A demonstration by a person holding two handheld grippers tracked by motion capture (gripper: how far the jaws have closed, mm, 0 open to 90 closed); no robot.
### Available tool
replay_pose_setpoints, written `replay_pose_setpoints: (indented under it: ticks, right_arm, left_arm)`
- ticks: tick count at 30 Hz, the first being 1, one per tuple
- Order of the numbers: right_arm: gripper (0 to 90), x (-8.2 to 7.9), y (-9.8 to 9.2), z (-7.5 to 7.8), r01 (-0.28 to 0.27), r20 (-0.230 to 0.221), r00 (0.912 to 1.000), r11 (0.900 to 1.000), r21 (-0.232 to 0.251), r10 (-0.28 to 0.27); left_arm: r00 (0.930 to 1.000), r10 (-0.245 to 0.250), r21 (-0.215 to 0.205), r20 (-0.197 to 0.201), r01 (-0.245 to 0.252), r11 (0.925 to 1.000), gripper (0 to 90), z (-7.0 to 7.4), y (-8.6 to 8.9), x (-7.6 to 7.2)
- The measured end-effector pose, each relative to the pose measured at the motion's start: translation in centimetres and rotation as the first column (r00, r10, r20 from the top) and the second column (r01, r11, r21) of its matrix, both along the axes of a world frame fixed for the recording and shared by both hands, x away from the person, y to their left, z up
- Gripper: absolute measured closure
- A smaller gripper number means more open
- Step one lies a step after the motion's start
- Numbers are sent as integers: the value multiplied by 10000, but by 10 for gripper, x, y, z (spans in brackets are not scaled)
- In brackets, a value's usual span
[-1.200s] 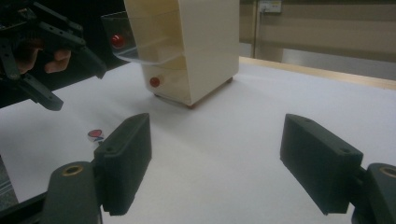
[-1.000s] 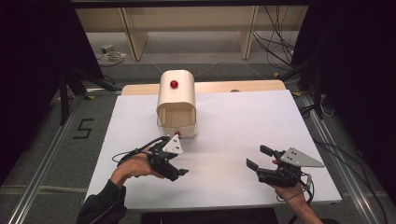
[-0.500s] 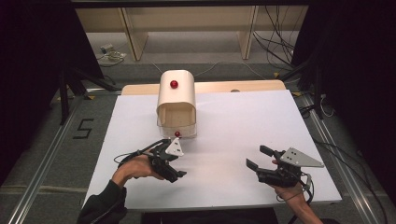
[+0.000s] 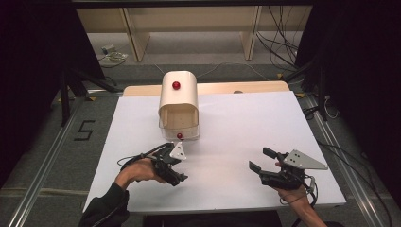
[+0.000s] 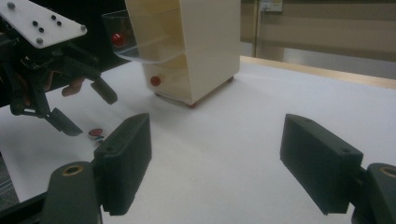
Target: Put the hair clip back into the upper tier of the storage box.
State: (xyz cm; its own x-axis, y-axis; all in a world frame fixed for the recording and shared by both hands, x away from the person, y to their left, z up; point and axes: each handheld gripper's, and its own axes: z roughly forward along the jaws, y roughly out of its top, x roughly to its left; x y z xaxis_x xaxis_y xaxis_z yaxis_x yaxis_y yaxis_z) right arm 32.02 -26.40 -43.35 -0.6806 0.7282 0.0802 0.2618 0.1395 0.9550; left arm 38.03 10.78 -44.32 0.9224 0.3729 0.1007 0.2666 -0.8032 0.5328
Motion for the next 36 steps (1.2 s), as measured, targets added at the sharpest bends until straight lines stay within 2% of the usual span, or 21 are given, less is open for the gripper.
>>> replay_pose_setpoints:
  ticks: [1, 6, 9, 14, 18, 20, 25, 36]
  right_arm:
    - [258, 0, 0, 0, 10, 11, 10000, 10000, -26, -10]
    - [258, -1, 0, 0, -1, 17, 10000, 10000, -50, 1]
    - [258, 0, 0, 0, -7, 15, 10000, 10000, -28, 7]
    - [258, -1, 0, 0, 9, 20, 10000, 10000, -25, -9]
    - [258, -1, 0, 1, -7, 33, 10000, 10000, -34, 7]
    - [258, -1, 0, 1, -3, 28, 10000, 10000, -38, 3]
    - [258, -1, 0, 1, -14, 28, 10000, 10000, -56, 14]
    - [258, -1, 0, 1, -24, 24, 10000, 10000, -57, 24]
  left_arm:
    - [9999, -157, 245, 17, 156, 9996, 227, 0, 0, 1]
    - [9999, -128, 262, -42, 129, 9996, 232, -4, -1, 0]
    - [9997, -221, 511, -87, 226, 9984, 234, -6, -1, 0]
    - [9998, -169, 549, -94, 174, 9983, 238, -10, -1, 1]
    - [9996, -271, 776, -115, 279, 9966, 247, -13, -1, 1]
    - [9996, -232, 721, -152, 242, 9971, 249, -14, -1, 0]
    - [9990, -418, 865, -144, 429, 9953, 291, -15, -2, -1]
    - [9987, -504, 1017, -98, 511, 9935, 380, -21, -3, -2]
